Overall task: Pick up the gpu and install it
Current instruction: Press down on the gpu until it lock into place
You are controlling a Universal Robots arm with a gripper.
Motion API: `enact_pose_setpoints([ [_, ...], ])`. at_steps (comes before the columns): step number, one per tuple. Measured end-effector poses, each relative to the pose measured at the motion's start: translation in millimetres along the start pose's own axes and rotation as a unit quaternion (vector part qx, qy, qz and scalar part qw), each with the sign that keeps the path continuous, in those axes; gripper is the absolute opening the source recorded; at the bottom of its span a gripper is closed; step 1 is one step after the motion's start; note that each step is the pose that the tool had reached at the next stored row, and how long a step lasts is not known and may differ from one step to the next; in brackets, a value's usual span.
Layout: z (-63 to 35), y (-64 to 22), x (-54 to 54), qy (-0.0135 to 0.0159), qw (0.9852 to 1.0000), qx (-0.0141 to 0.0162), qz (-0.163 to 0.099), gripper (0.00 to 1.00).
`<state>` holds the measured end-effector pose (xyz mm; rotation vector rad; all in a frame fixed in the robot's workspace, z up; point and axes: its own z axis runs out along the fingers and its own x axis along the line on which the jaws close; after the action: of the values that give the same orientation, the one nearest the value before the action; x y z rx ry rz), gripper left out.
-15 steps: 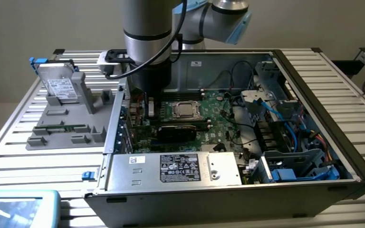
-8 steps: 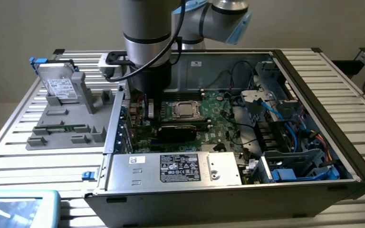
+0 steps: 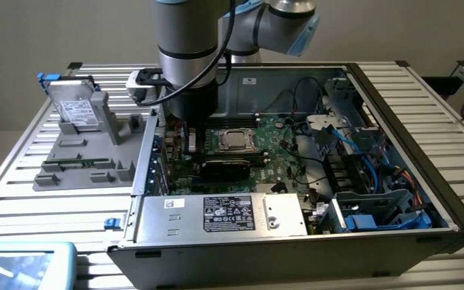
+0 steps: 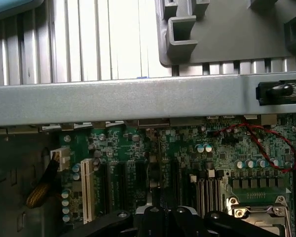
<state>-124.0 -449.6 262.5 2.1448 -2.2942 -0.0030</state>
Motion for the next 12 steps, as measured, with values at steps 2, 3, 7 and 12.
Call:
enact_pose_setpoints([
  [2, -3.3, 0.1, -0.5, -0.0008, 1.0000, 0.0002, 0.002, 0.12],
  [3, -7.1, 0.1, -0.6, -0.0013, 1.0000, 0.0004, 0.004, 0.12],
  [7, -17.0, -7.0, -0.8, 0.0007, 1.0000, 0.0001, 0.005, 0.12],
  [12, -16.7, -26.5, -2.1, 0.0016, 1.0000, -0.0017, 0.005, 0.12],
])
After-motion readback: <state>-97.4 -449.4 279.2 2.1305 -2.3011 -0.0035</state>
